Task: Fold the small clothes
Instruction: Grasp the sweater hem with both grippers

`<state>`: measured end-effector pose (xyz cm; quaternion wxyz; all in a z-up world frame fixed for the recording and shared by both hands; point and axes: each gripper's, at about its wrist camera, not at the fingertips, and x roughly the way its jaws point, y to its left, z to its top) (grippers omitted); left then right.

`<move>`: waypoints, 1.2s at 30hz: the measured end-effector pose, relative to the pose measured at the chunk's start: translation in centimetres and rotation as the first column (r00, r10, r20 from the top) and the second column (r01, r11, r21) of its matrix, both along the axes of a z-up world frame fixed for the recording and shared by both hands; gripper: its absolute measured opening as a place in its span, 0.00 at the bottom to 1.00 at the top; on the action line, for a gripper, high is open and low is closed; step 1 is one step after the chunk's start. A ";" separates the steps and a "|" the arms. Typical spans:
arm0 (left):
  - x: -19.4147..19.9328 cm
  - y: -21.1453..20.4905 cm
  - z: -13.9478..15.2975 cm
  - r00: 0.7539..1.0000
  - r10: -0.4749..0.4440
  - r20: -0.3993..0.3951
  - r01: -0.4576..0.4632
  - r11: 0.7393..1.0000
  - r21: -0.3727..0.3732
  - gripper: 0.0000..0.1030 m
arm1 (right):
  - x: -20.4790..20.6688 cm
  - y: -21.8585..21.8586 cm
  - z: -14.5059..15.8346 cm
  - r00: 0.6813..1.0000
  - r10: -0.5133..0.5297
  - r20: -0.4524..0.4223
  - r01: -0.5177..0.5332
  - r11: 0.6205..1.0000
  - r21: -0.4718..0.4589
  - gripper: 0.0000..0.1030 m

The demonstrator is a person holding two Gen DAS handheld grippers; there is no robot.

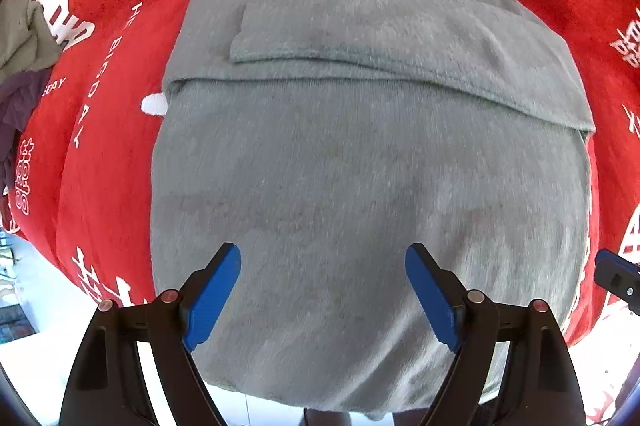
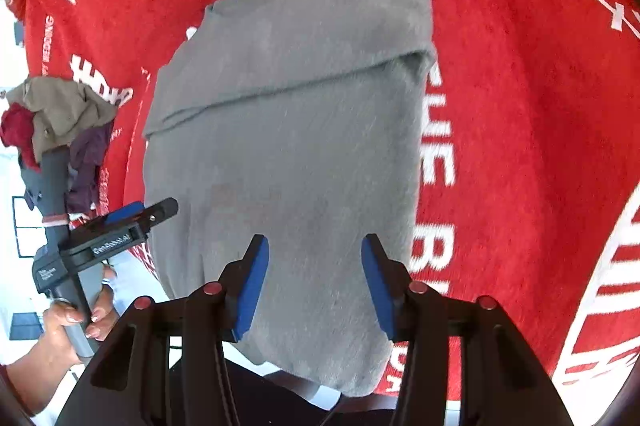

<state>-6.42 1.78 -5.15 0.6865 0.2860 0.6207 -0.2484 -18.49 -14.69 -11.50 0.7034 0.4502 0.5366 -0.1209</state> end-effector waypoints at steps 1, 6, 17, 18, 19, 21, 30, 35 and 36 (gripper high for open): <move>0.1 0.5 0.0 1.000 -0.006 0.003 0.007 1.000 -0.002 0.83 | -0.1 0.7 0.0 1.000 0.000 -0.001 0.000 1.000 -0.001 0.53; 0.0 4.0 0.4 1.000 -0.012 -0.018 0.011 0.998 -0.057 0.83 | -0.8 3.5 0.5 1.000 -0.014 -0.007 0.014 1.000 -0.006 0.59; -0.1 14.5 -0.3 0.994 -0.003 -0.112 -0.004 0.998 -0.065 1.00 | -3.5 11.2 0.4 1.000 -0.014 -0.021 0.014 1.000 0.015 0.79; 0.0 15.4 -0.6 0.995 0.003 -0.104 -0.009 0.998 -0.057 1.00 | -4.0 11.5 0.2 0.999 -0.018 -0.028 0.019 1.000 0.018 0.79; 0.1 16.2 -1.0 0.995 0.002 -0.102 -0.007 0.999 -0.048 1.00 | -5.0 11.9 -0.2 0.999 -0.029 -0.045 0.030 0.999 0.026 0.79; 0.4 17.5 -2.2 0.993 -0.009 -0.115 0.007 1.000 -0.022 1.00 | -6.7 12.4 -0.9 0.996 -0.054 -0.069 0.057 0.998 0.040 0.79; -0.3 19.9 -7.7 0.947 -0.057 -0.317 0.019 0.992 -0.123 1.00 | -11.8 13.6 -7.7 0.983 -0.080 -0.166 0.103 0.985 0.138 0.79; -1.3 19.7 -8.6 0.945 -0.089 -0.314 0.035 0.984 -0.174 1.00 | -11.5 13.9 -11.0 0.990 -0.024 -0.137 0.056 0.972 0.230 0.80; -1.4 19.9 -8.5 0.943 -0.093 -0.318 0.034 0.982 -0.186 1.00 | -11.5 14.1 -11.1 0.991 -0.014 -0.132 0.046 0.969 0.241 0.80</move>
